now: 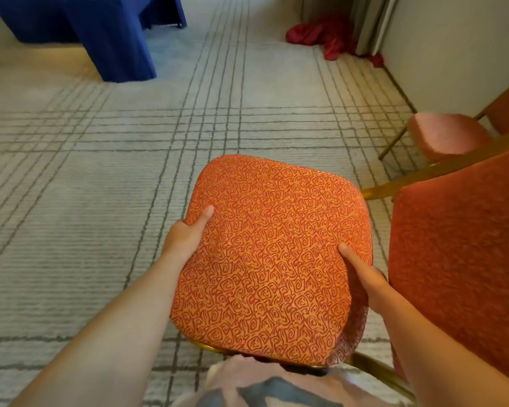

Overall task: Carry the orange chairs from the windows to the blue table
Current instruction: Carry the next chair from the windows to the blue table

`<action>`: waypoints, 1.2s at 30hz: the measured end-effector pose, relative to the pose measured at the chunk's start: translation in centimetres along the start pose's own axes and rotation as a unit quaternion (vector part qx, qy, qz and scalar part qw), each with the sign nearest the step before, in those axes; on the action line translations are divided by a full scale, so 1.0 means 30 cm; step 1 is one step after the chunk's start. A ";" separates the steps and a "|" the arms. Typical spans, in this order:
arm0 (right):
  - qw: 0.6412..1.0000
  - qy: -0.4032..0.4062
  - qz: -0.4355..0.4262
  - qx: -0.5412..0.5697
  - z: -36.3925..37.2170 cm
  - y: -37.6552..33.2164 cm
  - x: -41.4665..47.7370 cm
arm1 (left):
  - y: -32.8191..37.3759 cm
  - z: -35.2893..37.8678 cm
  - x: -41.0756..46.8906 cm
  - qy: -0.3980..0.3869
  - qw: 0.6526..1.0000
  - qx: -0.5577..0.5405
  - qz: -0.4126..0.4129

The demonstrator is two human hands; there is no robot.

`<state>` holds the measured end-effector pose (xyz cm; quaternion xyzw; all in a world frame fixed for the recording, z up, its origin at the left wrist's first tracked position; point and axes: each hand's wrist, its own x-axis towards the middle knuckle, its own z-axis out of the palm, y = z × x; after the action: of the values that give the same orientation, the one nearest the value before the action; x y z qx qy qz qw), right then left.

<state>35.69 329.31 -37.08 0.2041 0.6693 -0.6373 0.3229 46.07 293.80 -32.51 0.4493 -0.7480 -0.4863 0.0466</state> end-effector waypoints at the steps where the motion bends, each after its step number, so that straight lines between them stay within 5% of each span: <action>1: 1.000 -0.002 -0.011 0.003 0.037 -0.051 0.030 | 0.035 -0.010 0.055 0.004 1.000 -0.001 0.005; 19: 0.997 -0.029 -0.022 -0.068 0.503 -1.006 0.953 | 0.636 0.130 1.200 0.023 0.998 -0.030 -0.049; 36: 0.999 -0.007 0.020 -0.042 1.121 -1.572 1.736 | 1.001 0.104 2.351 0.005 0.999 -0.028 -0.046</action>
<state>-27.70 284.07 -38.41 0.1988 0.6891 -0.6034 0.3486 -16.07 249.04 -36.95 0.4840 -0.7127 -0.5060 0.0408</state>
